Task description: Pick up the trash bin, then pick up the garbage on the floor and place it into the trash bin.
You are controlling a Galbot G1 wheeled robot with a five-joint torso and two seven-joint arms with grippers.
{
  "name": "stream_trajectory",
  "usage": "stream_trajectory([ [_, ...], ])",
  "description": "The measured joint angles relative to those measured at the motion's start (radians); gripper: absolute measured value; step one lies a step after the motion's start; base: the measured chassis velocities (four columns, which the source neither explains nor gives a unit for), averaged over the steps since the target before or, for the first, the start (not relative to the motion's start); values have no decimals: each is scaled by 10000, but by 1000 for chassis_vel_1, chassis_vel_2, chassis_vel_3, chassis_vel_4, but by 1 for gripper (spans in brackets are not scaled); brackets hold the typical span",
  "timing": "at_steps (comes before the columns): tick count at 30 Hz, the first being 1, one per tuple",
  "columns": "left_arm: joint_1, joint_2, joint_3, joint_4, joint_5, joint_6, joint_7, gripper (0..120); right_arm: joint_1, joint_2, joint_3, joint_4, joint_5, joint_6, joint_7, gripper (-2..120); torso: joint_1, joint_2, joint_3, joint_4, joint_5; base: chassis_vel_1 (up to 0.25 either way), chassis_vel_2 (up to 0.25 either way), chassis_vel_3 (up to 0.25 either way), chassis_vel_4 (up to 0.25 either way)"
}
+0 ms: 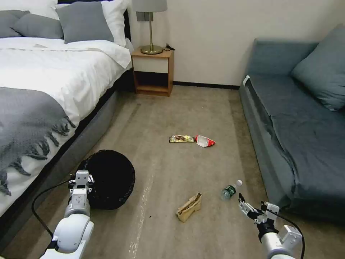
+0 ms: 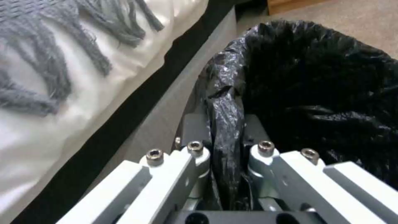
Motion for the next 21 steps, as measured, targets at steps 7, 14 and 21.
stream_trajectory([
  [7,-85,43,38,38,-12,-2,5,7,-6,28,15,-12,-38,6,-2,100,0,0,0,0,0,-78,88,98,-85],
  [14,-79,50,120,40,-10,-2,6,7,-35,31,60,-11,-43,14,-4,100,-1,0,0,1,-1,-97,99,111,-92],
  [21,-73,51,180,25,0,-1,6,7,-96,55,95,-4,-81,53,-3,100,0,0,0,0,0,-96,71,76,-81],
])
